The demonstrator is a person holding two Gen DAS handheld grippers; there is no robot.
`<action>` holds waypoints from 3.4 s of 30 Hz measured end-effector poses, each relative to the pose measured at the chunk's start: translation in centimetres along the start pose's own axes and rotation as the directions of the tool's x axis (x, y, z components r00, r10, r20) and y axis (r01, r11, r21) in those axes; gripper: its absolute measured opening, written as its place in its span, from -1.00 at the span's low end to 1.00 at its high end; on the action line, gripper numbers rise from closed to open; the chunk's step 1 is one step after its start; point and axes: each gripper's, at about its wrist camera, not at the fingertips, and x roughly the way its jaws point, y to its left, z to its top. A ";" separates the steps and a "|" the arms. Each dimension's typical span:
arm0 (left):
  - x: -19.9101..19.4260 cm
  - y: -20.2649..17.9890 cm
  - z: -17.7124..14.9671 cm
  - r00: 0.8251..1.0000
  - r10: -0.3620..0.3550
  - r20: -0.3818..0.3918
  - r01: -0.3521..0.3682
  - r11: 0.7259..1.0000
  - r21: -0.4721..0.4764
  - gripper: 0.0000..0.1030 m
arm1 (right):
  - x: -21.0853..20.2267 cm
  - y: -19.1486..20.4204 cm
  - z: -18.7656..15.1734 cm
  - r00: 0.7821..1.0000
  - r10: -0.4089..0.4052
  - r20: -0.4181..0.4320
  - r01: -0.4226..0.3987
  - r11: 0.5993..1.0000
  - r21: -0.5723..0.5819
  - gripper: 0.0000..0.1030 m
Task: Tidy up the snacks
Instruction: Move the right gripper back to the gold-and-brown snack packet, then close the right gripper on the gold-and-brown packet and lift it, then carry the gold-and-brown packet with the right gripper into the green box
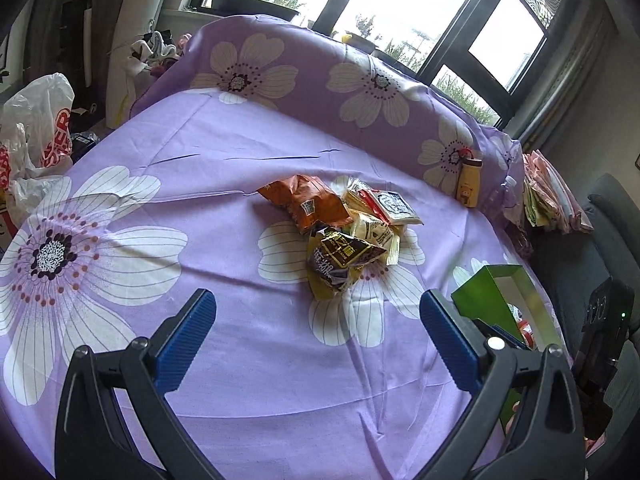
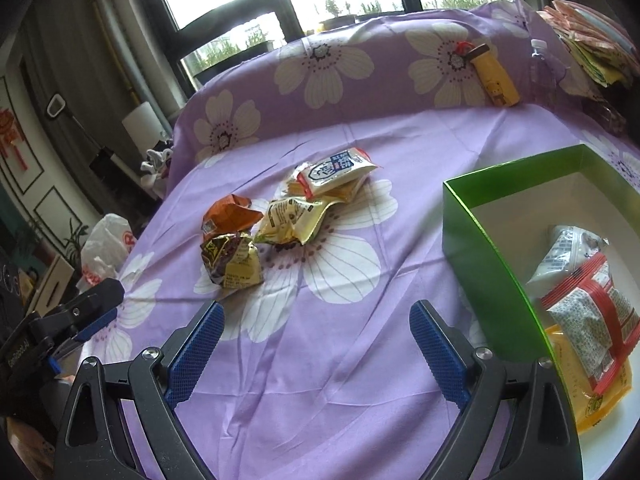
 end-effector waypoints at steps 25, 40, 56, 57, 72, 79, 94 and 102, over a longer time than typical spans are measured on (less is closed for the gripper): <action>1.0 3.3 1.6 0.989 0.097 -0.109 -0.103 0.993 -0.056 0.89 | 10.3 4.5 5.1 0.967 0.123 -0.222 -0.106 0.991 0.087 0.76; 3.2 1.7 0.1 0.973 0.015 -0.231 -0.025 0.999 -0.038 0.89 | 11.9 4.6 4.5 0.924 0.267 -0.274 -0.223 0.958 0.181 -0.30; 5.5 -3.2 -3.6 0.928 -0.069 -0.366 0.108 0.990 0.089 0.88 | 6.4 1.4 0.0 0.863 0.379 -0.333 -0.300 0.916 0.266 -0.36; 5.5 -3.3 -3.7 0.927 -0.074 -0.368 0.115 0.989 0.091 0.89 | 6.2 1.2 -0.1 0.859 0.384 -0.338 -0.303 0.914 0.269 -0.36; 6.9 -4.8 -5.0 0.910 -0.153 -0.386 0.199 0.977 0.081 0.49 | 6.4 -0.1 -0.7 0.837 0.388 -0.385 -0.297 0.914 0.277 -0.35; 7.2 -5.3 -5.4 0.916 -0.142 -0.374 0.196 0.975 0.108 0.17 | 6.7 -0.6 -0.8 0.847 0.375 -0.377 -0.280 0.917 0.283 -0.35; 7.6 -4.8 -5.4 0.911 -0.163 -0.378 0.206 0.976 0.076 0.15 | 7.0 -1.3 -1.1 0.843 0.395 -0.366 -0.291 0.906 0.307 -0.35; 7.9 -5.2 -5.7 0.917 -0.141 -0.373 0.193 0.976 0.104 0.21 | 7.7 -1.5 -1.4 0.832 0.406 -0.377 -0.291 0.899 0.326 -0.24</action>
